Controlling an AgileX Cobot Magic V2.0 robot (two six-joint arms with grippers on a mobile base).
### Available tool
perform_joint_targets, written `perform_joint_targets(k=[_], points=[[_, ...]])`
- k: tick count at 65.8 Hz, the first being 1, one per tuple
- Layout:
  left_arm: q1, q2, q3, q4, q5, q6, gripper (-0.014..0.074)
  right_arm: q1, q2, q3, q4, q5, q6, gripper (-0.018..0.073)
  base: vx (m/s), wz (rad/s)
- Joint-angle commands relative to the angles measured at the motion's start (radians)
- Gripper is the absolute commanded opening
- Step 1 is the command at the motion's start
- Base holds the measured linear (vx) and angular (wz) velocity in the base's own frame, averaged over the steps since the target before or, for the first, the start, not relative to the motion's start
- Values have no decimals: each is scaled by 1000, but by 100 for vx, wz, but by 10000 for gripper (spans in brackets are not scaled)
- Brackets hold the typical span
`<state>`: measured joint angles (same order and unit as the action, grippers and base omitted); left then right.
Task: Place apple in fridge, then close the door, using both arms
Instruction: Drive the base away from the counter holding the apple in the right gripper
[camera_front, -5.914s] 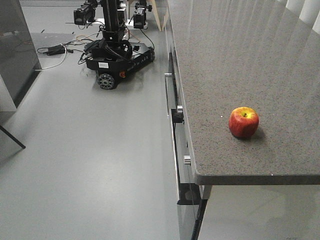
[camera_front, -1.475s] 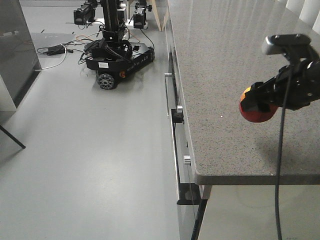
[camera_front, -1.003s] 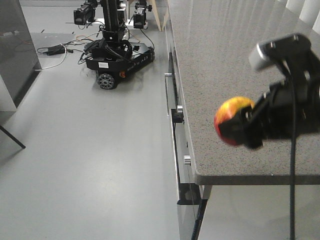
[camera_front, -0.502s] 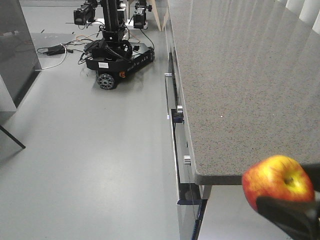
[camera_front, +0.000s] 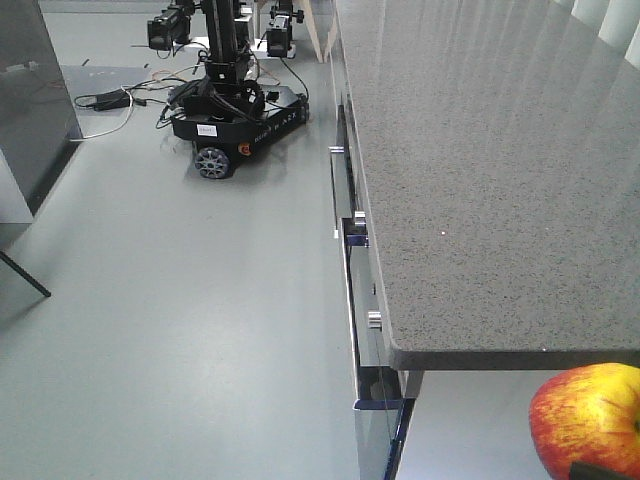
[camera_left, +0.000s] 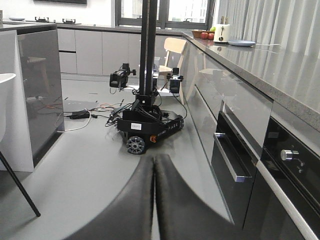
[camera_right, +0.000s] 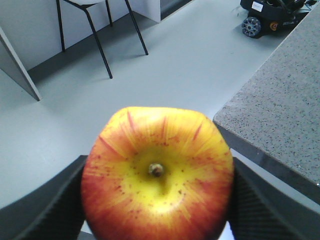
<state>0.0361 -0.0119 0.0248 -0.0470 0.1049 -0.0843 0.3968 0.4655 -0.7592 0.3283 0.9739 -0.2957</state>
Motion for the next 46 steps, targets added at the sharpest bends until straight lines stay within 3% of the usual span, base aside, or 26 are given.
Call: perform_joint_targets(k=[1,46], points=[[-1,-15,29,-4,-72,-7,-6,2,6,-25,21,-58,-2,365,0,0],[-1,-15,29,-4,-72,-7,-6,2,6,-25,21,-58,-2,365,0,0]])
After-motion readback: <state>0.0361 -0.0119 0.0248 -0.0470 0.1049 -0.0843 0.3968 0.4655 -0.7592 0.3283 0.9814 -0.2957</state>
